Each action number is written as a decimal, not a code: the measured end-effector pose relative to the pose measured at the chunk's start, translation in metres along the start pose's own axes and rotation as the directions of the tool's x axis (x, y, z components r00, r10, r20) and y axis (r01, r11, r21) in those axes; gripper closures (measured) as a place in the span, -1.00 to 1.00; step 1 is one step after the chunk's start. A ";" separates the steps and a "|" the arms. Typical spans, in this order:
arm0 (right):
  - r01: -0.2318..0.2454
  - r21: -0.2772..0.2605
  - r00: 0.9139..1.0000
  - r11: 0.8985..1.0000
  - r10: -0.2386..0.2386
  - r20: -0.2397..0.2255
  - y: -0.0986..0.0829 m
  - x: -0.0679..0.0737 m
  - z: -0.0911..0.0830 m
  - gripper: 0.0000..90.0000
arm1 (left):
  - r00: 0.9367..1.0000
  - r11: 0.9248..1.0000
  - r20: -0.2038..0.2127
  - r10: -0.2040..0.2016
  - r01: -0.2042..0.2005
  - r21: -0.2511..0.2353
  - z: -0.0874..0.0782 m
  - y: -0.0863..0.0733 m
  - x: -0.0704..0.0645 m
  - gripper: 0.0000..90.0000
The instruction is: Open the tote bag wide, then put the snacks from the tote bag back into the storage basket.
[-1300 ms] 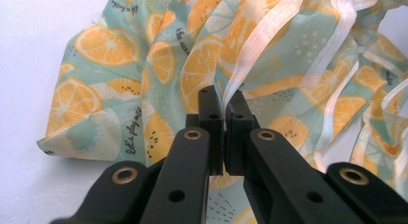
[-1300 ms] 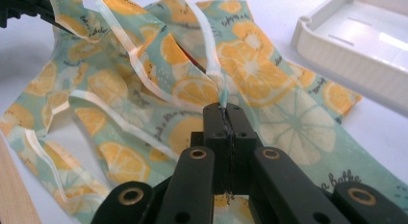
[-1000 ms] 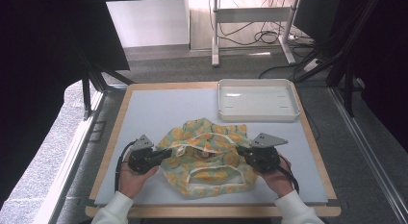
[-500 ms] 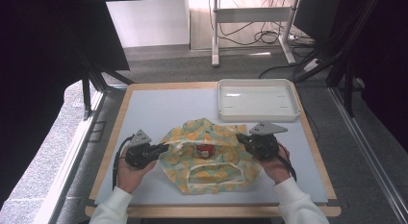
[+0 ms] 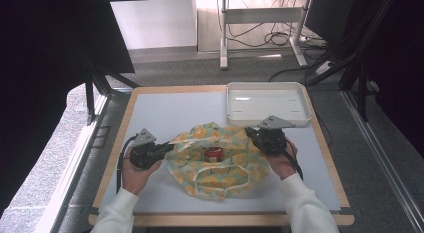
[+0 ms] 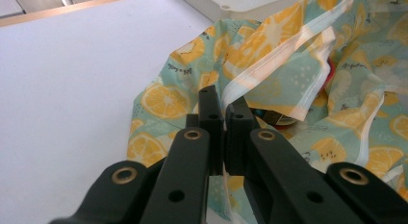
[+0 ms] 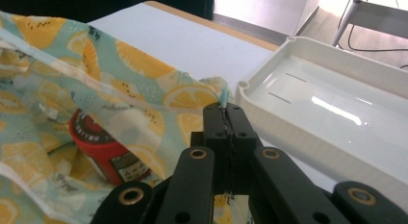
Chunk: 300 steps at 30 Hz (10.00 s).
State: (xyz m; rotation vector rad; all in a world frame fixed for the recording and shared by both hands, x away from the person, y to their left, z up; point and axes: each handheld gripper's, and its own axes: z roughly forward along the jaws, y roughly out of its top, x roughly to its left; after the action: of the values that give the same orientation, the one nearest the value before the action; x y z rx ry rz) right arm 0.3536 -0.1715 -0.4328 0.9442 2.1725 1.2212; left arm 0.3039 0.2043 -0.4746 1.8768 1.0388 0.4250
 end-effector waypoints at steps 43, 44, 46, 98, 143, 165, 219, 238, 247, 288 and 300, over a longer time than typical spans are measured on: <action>0.034 0.148 0.997 0.988 -0.043 0.057 -0.025 -0.017 0.065 0.97 | 0.998 0.991 -0.054 -0.040 0.047 0.128 0.050 -0.007 0.023 0.97; 0.036 0.164 0.997 0.986 -0.045 0.055 -0.028 -0.018 0.068 0.97 | 0.998 0.990 -0.057 -0.038 0.046 0.131 0.051 -0.007 0.023 0.97; 0.032 0.174 0.998 0.984 -0.041 0.052 -0.031 -0.018 0.071 0.97 | 0.997 0.988 -0.064 -0.039 0.047 0.144 0.056 -0.008 0.024 0.97; -0.127 0.087 0.990 0.988 0.131 -0.042 -0.034 -0.030 0.035 -0.52 | 0.983 0.985 0.073 -0.170 0.166 0.056 0.029 -0.011 0.036 -0.76; -0.023 0.091 0.979 0.996 0.041 -0.202 -0.020 0.012 0.017 0.98 | 0.984 0.995 0.175 -0.034 0.018 0.093 0.031 0.012 -0.018 1.00; -0.021 0.151 0.976 0.988 0.053 -0.209 -0.025 0.029 0.038 0.98 | 0.979 0.982 0.202 -0.021 -0.017 0.187 0.073 0.028 -0.015 1.00; 0.002 0.271 0.957 0.963 0.077 -0.279 -0.055 0.048 0.032 0.98 | 0.979 0.966 0.198 -0.043 -0.010 0.258 0.122 0.043 0.008 1.00; -0.041 0.144 0.963 0.989 0.078 -0.259 -0.037 0.032 0.009 0.98 | 0.975 0.987 0.216 -0.051 0.017 0.158 0.049 0.022 -0.010 1.00; -0.059 0.130 0.961 0.990 0.091 -0.259 -0.033 0.030 0.010 0.98 | 0.978 0.985 0.196 -0.068 0.034 0.170 0.035 0.004 -0.010 1.00; 0.007 0.159 0.975 0.987 0.028 -0.219 0.009 0.057 0.032 -0.38 | 0.990 0.994 0.126 -0.059 0.047 0.101 0.008 -0.018 -0.009 -0.38; 0.014 0.216 0.984 0.976 0.025 -0.176 0.014 0.061 0.063 -0.51 | 0.991 0.992 0.118 -0.065 0.052 0.115 0.011 -0.020 -0.007 -0.39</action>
State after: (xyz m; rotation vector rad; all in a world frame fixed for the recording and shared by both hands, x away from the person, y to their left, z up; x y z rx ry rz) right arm 0.3608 -0.0861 -0.4558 0.9591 2.4860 1.1257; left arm 0.2971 0.1969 -0.4966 1.9404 1.0512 0.2191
